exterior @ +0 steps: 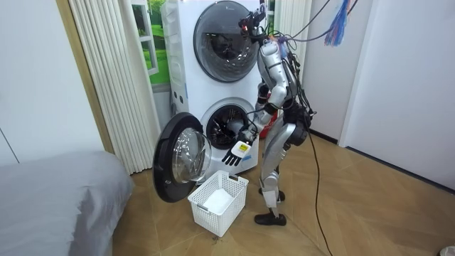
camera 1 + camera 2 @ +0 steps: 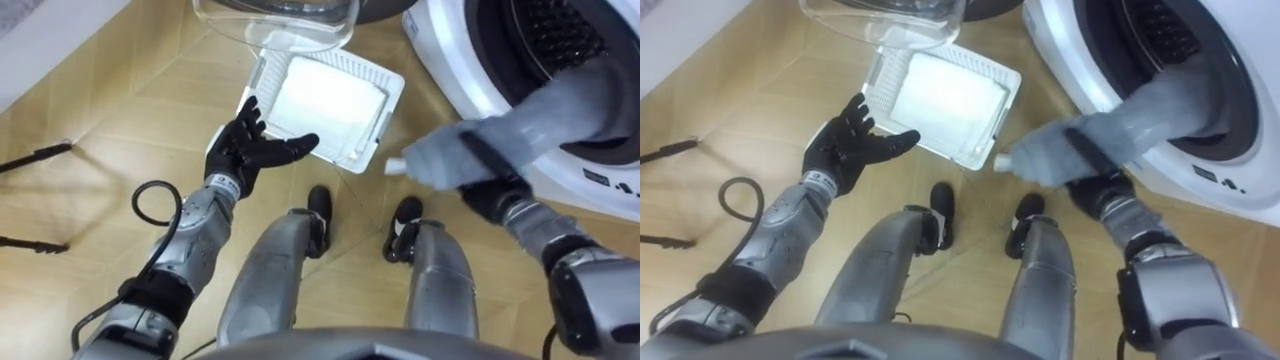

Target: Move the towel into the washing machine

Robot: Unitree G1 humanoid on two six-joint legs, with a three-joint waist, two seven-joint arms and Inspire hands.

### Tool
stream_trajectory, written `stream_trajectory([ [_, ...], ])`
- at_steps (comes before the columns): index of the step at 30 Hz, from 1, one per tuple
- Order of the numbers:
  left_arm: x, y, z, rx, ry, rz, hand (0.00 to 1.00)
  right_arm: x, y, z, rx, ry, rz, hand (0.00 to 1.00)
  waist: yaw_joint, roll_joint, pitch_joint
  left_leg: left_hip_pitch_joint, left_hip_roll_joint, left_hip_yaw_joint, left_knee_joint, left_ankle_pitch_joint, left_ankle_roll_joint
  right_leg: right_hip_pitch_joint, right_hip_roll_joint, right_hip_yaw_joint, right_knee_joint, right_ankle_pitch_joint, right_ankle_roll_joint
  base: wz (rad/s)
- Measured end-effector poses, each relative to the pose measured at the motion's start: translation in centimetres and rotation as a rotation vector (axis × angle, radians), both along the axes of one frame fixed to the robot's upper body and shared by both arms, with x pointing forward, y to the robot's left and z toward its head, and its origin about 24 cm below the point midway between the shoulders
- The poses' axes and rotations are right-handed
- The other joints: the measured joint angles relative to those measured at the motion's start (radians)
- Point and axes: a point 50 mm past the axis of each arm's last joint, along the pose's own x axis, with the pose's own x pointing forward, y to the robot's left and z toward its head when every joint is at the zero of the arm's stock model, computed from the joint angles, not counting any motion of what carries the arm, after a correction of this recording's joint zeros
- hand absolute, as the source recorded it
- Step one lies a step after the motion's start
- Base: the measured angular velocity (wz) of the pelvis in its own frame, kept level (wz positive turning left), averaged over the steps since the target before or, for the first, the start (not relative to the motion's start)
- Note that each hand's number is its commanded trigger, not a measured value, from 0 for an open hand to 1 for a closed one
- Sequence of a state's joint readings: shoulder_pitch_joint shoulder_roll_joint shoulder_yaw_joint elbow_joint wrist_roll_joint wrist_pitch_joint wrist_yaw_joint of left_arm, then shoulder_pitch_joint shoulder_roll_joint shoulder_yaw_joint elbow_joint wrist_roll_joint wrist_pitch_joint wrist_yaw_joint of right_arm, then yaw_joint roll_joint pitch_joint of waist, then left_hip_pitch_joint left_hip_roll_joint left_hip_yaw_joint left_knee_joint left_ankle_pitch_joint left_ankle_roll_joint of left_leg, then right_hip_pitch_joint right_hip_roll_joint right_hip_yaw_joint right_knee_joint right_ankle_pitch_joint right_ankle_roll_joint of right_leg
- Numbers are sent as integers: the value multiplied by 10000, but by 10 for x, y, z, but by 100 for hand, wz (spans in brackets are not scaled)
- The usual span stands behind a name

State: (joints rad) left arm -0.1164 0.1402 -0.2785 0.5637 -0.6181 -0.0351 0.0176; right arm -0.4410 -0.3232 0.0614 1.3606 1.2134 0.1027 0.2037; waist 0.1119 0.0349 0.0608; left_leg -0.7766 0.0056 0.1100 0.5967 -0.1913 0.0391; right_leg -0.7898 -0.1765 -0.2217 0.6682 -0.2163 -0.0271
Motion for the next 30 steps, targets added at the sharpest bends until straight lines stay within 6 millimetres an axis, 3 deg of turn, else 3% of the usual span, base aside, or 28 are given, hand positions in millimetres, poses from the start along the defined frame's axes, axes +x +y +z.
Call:
stream_trajectory([
  [1,0,1,0,45,3,-8,0,1,-2,2,-53,-19,-61,100,-1,-45,-7,1,0,12,34,0,0,-7,-6,14,32,-3,0,-6],
  [3,1,7,4,256,-118,105,0,9,-11,11,-244,-122,-255,100,-49,-395,-19,19,7,161,93,0,0,-106,-36,153,130,-45,-27,-10],
  [6,3,12,7,464,-207,216,0,19,-22,24,-435,-315,-748,100,-229,-699,-33,-6,17,167,256,-2,3,-107,-59,152,260,-53,-40,0],
  [9,2,19,9,680,-283,395,0,28,-34,37,-464,-521,-1438,100,-366,-952,-44,-22,21,165,291,-17,26,-117,-57,144,292,-44,-43,2],
  [11,0,24,11,707,-313,571,0,34,-40,48,-421,-702,-1794,100,-432,-973,-44,-97,36,160,323,-16,61,-144,-64,116,348,-32,-25,9],
  [12,0,26,12,729,-281,726,0,38,-43,53,-269,-828,-2152,91,-442,-980,-41,-121,16,158,405,-33,90,-162,-97,92,439,-32,-15,6],
  [14,0,27,13,798,-327,873,0,43,-42,58,33,-921,-2557,17,-495,-983,-44,-143,-7,159,434,-28,124,-160,-131,81,474,-48,12,8],
  [15,0,27,14,833,-349,944,0,47,-41,62,177,-928,-2781,0,-560,-997,-47,-149,-26,162,415,-6,159,-160,-139,110,474,-55,47,7],
  [19,0,27,16,941,-406,1063,0,56,-39,72,999,-732,-3632,0,-711,-1087,-68,-162,-29,191,382,33,224,-139,-261,2,486,-43,79,10],
  [27,0,27,17,1553,-562,883,0,54,-46,76,2464,158,-5690,0,-1044,-1278,-62,-249,-249,381,442,93,483,-126,-683,-189,705,-217,341,17],
  [30,0,26,17,1844,-593,861,0,53,-46,75,2608,656,-6080,0,-1061,-1387,-58,-253,-276,400,461,65,556,-98,-710,-185,687,-225,384,3],
])
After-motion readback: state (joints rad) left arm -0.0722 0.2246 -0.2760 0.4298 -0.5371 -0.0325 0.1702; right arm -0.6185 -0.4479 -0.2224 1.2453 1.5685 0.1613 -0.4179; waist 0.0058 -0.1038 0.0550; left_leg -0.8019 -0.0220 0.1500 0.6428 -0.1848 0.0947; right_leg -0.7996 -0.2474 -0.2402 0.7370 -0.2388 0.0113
